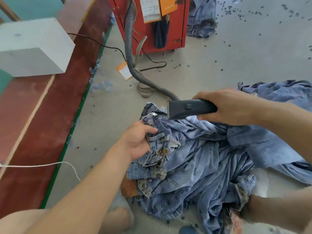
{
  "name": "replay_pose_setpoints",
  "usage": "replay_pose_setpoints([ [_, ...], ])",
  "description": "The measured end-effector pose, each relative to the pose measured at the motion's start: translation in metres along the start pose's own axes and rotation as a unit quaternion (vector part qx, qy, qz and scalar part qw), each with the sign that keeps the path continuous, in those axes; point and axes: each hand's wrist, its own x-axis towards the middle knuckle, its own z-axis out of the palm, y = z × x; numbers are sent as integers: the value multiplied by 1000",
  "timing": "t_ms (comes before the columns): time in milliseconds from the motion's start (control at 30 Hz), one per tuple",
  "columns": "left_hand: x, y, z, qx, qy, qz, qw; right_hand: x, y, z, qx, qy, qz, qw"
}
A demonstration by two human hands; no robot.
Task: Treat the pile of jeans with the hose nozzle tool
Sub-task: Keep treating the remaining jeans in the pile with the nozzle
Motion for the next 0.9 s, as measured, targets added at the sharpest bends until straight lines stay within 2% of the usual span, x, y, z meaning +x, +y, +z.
replay_pose_setpoints([
  [167, -14, -8, 2, -53, -69, -3, 996, -3, -31, 12, -22, -18, -43, 999],
  [300, -20, -4, -5, -127, -123, -6, 984, -3, -37, 14, -9, 11, -45, 999],
  [433, -21, 3, -11, -94, -158, -1, 983, -11, -29, 7, 28, 4, -27, 999],
  [600, -21, 1, -9, -21, -93, -12, 995, -18, -36, 8, 19, 24, -18, 999],
  [800, -20, -1, -10, -6, -33, 1, 999, -18, -30, -5, 97, 131, -4, 987],
  [900, -21, 0, -10, -6, -45, -2, 999, -20, -26, -10, 54, 97, 12, 994],
])
